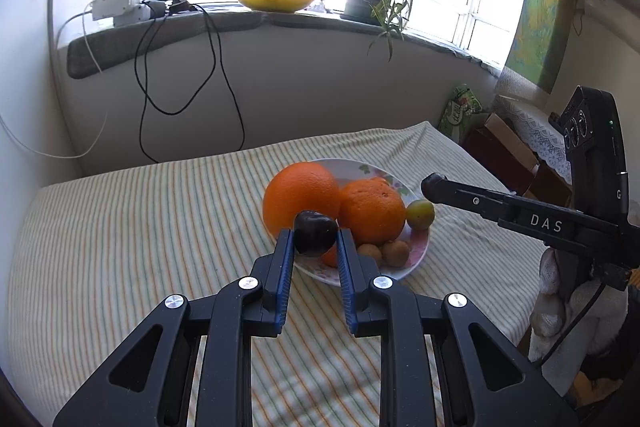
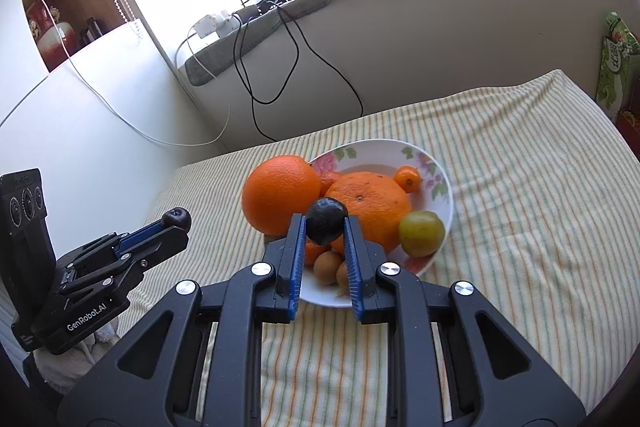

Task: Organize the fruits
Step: 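Carry both dark plums over the floral plate with both tools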

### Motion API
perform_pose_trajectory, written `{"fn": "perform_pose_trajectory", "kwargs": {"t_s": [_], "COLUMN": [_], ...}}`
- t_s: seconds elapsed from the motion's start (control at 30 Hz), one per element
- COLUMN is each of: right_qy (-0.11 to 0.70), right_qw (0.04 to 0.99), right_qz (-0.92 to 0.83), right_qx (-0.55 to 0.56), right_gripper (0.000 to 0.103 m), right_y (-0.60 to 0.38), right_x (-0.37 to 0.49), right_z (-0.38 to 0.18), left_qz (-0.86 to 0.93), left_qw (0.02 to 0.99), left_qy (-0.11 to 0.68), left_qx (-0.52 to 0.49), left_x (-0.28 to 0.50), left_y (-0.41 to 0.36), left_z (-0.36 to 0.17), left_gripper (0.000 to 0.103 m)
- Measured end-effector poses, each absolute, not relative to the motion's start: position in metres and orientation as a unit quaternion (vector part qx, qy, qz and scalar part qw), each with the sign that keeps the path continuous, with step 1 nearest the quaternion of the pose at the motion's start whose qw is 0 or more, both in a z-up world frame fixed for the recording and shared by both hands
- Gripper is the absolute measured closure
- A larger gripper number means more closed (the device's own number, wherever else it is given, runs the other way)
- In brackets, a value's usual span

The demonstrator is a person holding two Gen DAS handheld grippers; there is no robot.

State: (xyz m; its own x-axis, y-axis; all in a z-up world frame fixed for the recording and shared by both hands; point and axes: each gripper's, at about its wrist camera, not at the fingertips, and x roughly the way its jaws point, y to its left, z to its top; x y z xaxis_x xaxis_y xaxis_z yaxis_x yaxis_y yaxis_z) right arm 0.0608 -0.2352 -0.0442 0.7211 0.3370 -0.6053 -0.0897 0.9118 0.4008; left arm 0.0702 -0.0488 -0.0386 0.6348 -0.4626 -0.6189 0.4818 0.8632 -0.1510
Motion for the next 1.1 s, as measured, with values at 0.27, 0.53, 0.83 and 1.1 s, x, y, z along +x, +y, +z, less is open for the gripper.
{"fn": "perform_pose_trajectory", "kwargs": {"t_s": [0.27, 0.53, 0.83, 1.1], "right_qy": [0.348, 0.363, 0.379, 0.394], "right_qw": [0.916, 0.908, 0.9, 0.891], "right_qz": [0.095, 0.109, 0.145, 0.165], "right_qx": [0.178, 0.18, 0.159, 0.157], "right_gripper": [0.083, 0.083, 0.083, 0.083], "right_y": [-0.277, -0.292, -0.277, -0.272], "right_x": [0.074, 0.098, 0.136, 0.157], "right_z": [-0.04, -0.049, -0.057, -0.068], "left_qz": [-0.281, -0.284, -0.271, -0.258], "left_qw": [0.893, 0.891, 0.896, 0.901], "left_qy": [0.351, 0.354, 0.352, 0.348], "left_qx": [0.008, 0.009, 0.025, 0.031], "left_x": [0.072, 0.078, 0.107, 0.128], "left_y": [-0.081, -0.102, -0.117, -0.124], "left_z": [-0.05, -0.05, -0.041, -0.04], "left_gripper": [0.083, 0.083, 0.083, 0.083]}}
